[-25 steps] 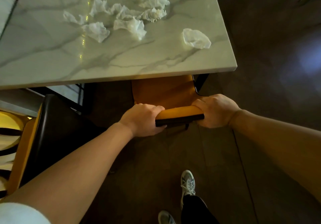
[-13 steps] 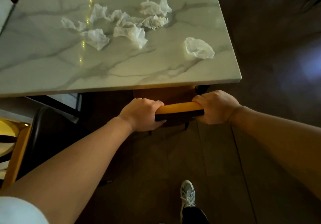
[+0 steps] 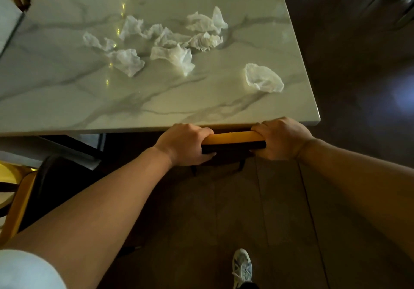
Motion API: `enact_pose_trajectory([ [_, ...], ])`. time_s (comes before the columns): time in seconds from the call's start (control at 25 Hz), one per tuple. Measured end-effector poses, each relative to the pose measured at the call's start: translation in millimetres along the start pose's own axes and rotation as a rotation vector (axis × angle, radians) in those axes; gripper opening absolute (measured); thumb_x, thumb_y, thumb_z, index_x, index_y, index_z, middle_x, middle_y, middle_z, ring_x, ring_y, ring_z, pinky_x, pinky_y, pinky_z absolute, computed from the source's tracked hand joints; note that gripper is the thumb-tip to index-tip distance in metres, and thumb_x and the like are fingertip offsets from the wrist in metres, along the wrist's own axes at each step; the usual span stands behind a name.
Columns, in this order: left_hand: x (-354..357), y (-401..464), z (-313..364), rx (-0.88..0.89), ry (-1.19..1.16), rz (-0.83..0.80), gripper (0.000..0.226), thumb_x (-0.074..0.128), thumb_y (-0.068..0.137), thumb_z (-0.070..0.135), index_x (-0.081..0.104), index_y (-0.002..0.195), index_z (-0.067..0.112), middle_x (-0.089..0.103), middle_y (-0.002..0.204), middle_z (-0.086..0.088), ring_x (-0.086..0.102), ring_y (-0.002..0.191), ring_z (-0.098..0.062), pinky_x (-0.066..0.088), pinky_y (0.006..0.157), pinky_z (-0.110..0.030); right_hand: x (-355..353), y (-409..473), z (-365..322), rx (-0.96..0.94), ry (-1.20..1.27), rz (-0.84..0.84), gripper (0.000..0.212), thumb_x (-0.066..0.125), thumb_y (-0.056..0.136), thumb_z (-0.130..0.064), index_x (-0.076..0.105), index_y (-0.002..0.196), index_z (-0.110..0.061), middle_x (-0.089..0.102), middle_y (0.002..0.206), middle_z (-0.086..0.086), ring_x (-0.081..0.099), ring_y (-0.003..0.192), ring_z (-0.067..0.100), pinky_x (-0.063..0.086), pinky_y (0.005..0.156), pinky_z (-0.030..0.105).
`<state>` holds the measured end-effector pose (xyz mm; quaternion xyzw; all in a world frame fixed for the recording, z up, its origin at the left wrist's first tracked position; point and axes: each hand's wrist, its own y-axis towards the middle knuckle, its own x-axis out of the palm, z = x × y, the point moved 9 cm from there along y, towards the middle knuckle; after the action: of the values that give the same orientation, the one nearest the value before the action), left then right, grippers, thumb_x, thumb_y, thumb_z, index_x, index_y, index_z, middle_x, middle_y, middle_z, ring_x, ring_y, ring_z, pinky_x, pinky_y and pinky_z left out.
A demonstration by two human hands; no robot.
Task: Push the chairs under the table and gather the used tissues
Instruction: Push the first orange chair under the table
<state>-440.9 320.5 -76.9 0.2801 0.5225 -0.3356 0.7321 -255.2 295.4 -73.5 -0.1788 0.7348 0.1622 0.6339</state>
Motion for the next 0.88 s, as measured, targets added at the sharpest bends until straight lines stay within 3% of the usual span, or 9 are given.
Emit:
enact_pose_trajectory([
  [0.16,-5.3,5.5,-5.1,0.050,0.005,0.026,0.046,0.061,0.089,0.055,0.068,0.115,0.017,0.070,0.086,0.002,0.062,0.065,-0.013,0.056,0.062,-0.030,0.9,6.4,2.2,-0.012,-0.001,0.031,0.047,0.069,0.079,-0.054,0.067,0.104,-0.014,0.070,0.077,0.003,0.065,0.060,0.024,0.055,0.057,0.034],
  [0.52,-7.8,12.0,-10.1,0.084,0.053,-0.004,0.058,0.049,0.090,0.062,0.067,0.117,0.014,0.070,0.084,0.000,0.063,0.063,-0.015,0.057,0.059,-0.032,4.8,10.6,6.3,0.048,0.031,-0.026,0.051,0.066,0.080,-0.058,0.065,0.109,-0.016,0.070,0.086,0.003,0.066,0.069,0.025,0.054,0.063,0.035],
  [0.76,-0.2,7.3,-15.5,0.000,0.174,-0.018,0.064,0.042,0.091,0.069,0.065,0.121,0.017,0.072,0.090,0.001,0.065,0.066,-0.015,0.057,0.058,-0.032,8.0,11.5,7.2,0.079,0.018,-0.093,0.053,0.059,0.082,-0.064,0.063,0.114,-0.022,0.070,0.094,0.000,0.065,0.077,0.022,0.055,0.069,0.035],
  [0.88,-1.6,2.7,-12.5,-0.130,0.226,-0.042,0.062,0.047,0.089,0.069,0.062,0.125,0.021,0.072,0.098,0.002,0.067,0.073,-0.016,0.058,0.063,-0.033,9.0,11.0,5.0,0.095,0.017,-0.149,0.049,0.058,0.085,-0.064,0.059,0.115,-0.024,0.067,0.095,-0.003,0.063,0.079,0.019,0.054,0.075,0.036],
])
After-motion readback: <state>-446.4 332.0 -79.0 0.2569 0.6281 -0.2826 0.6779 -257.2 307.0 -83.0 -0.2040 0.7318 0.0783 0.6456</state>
